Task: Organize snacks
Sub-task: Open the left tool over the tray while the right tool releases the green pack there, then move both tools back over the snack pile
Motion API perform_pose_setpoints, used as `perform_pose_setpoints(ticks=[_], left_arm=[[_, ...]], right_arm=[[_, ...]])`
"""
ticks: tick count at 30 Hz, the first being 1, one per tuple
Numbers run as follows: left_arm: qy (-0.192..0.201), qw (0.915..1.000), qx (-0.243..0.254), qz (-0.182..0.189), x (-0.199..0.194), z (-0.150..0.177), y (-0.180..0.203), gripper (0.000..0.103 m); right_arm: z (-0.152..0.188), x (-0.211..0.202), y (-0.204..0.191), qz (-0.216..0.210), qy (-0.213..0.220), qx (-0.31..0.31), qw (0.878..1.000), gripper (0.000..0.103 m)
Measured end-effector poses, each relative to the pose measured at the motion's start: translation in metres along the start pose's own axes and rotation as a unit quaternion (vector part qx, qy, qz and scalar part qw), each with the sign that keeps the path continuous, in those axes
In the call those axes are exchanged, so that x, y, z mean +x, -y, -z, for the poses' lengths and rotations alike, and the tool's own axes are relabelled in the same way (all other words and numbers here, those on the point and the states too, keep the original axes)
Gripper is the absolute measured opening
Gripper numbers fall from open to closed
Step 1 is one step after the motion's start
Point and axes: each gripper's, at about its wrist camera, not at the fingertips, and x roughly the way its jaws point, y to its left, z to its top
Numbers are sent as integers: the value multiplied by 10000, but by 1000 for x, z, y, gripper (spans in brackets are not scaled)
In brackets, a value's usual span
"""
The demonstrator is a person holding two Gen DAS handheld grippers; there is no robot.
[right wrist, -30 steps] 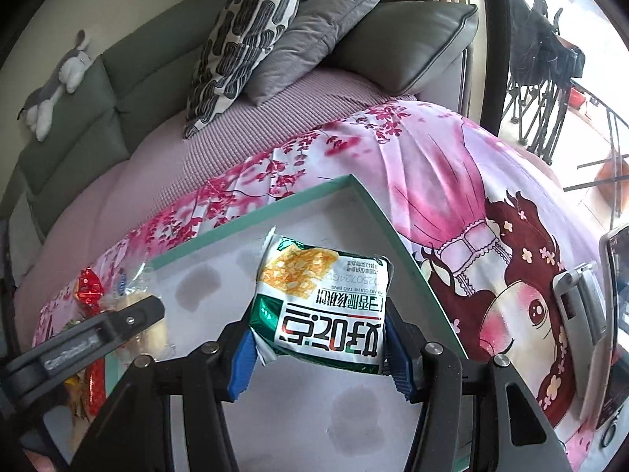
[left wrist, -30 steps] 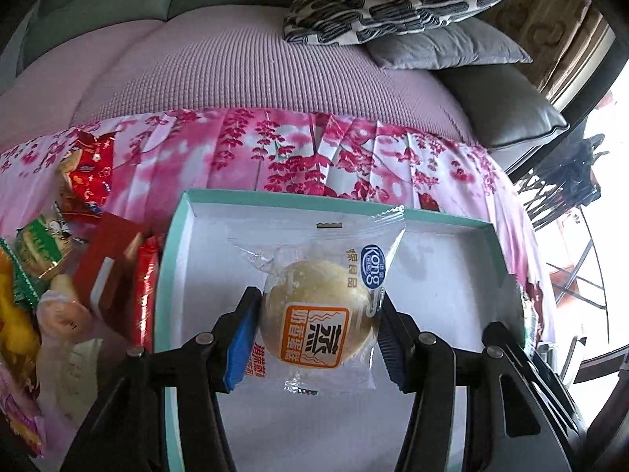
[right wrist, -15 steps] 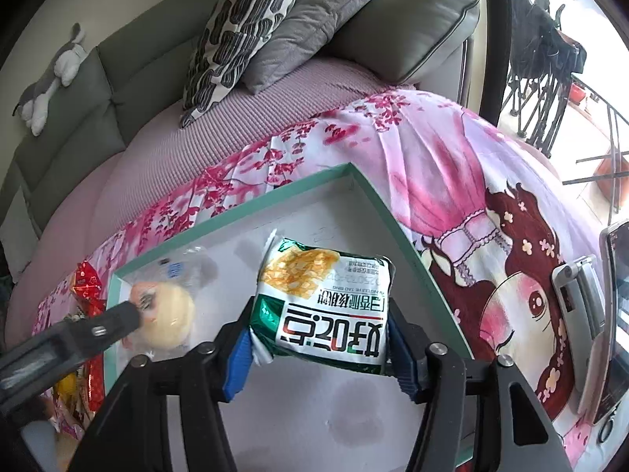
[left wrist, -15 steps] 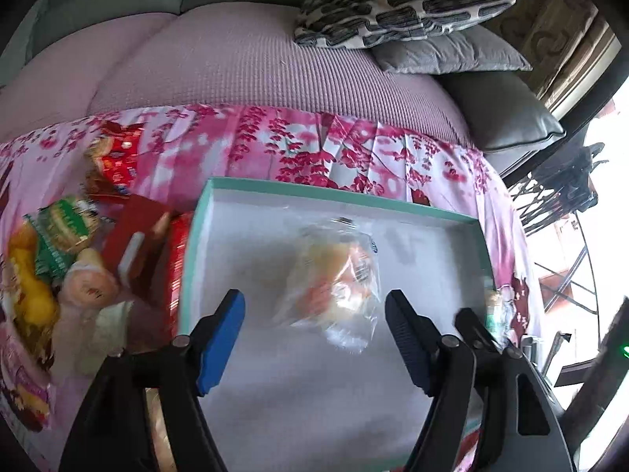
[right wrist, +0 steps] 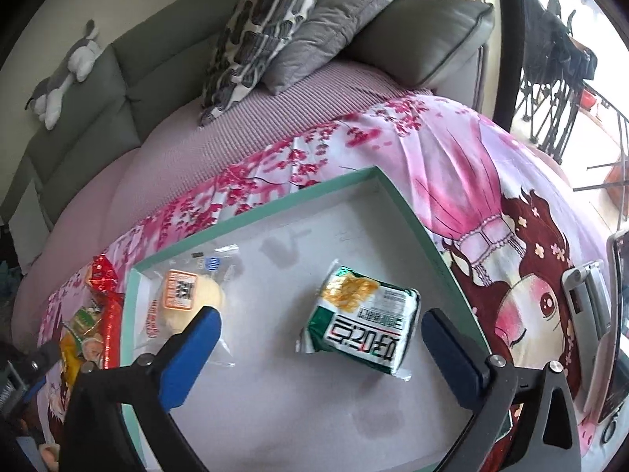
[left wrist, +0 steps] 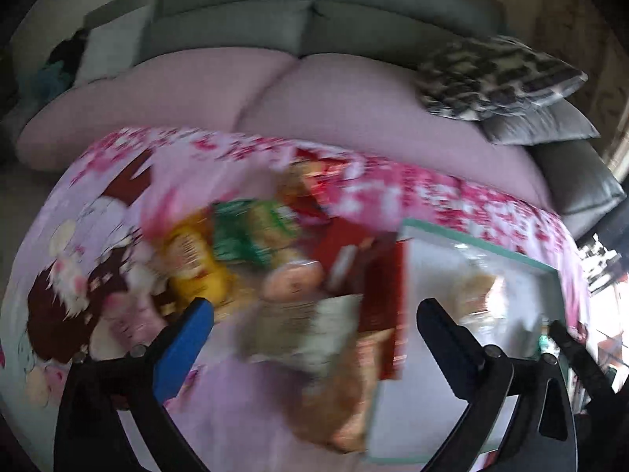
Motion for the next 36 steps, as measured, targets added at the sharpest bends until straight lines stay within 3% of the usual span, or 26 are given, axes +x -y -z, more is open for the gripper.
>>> perform_pose_setpoints(ticks=[11,16,28,36], left_arm=[[329,9961,-646,-494,-29,20,-78,103],[532,9937,-927,-332,-45,24,-104,103],[268,9830,-1741,-520,-42,28,-155,103],[61,9765,-2028,-729,-41,31,-186,103]], right_arm=[[6,-19,-40,-316,97,-441,9985,103],[12,-27,-59,-441,84,-597,9972,103],[35,-41,-109,-936,163,-1051,9899,103],[59,-46,-159,-1437,11,-1526,9778,103]])
